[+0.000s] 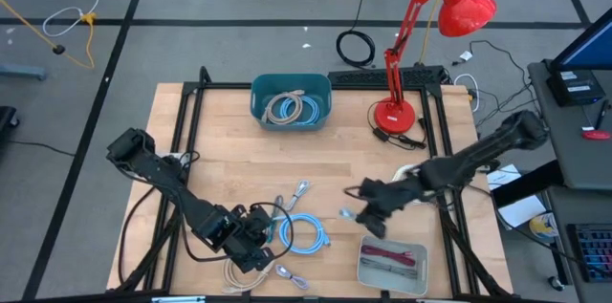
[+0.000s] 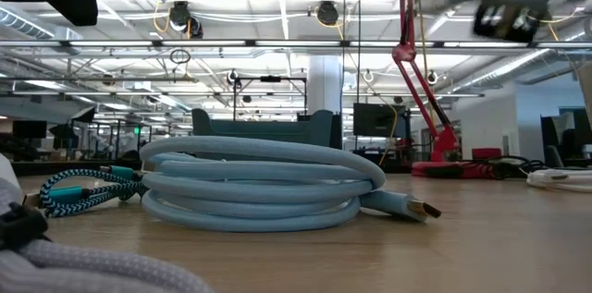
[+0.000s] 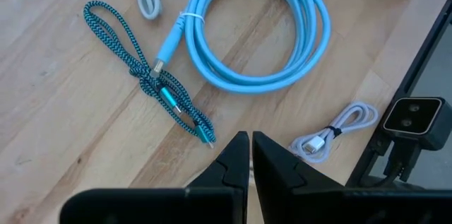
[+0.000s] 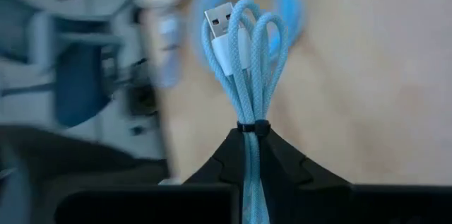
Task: Sort cables into bins
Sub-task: Put the light blue charger cable into the gray bin
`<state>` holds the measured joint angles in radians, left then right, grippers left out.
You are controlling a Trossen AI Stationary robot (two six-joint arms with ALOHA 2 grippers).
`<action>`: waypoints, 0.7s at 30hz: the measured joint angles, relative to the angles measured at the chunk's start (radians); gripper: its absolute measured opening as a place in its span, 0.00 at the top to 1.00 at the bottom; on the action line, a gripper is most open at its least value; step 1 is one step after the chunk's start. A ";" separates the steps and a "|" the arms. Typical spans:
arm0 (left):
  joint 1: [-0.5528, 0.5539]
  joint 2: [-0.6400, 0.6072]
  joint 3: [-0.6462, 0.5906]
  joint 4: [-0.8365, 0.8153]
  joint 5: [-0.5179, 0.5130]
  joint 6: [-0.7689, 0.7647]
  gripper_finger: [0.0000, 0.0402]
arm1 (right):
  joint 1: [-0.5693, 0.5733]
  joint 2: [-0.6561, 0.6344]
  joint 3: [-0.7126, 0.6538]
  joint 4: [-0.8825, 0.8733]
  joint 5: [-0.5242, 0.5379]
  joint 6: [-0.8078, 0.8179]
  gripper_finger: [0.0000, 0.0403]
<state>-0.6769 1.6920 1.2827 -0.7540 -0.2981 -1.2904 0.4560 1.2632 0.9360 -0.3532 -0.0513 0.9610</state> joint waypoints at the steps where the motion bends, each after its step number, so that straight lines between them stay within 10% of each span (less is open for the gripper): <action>1: -0.002 0.000 0.000 0.000 0.000 -0.002 0.95 | 0.033 -0.023 0.001 -0.006 0.003 0.023 0.96; 11: -0.026 0.000 0.000 -0.004 -0.001 -0.014 0.95 | 0.356 -0.072 0.002 -0.128 0.085 0.304 0.97; 21: -0.026 0.000 0.000 -0.005 0.001 -0.005 0.95 | 0.445 0.082 0.002 -0.088 0.059 0.393 0.97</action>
<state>-0.7029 1.6920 1.2827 -0.7593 -0.2967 -1.2953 0.9011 1.3452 0.9375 -0.4415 0.0073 1.3544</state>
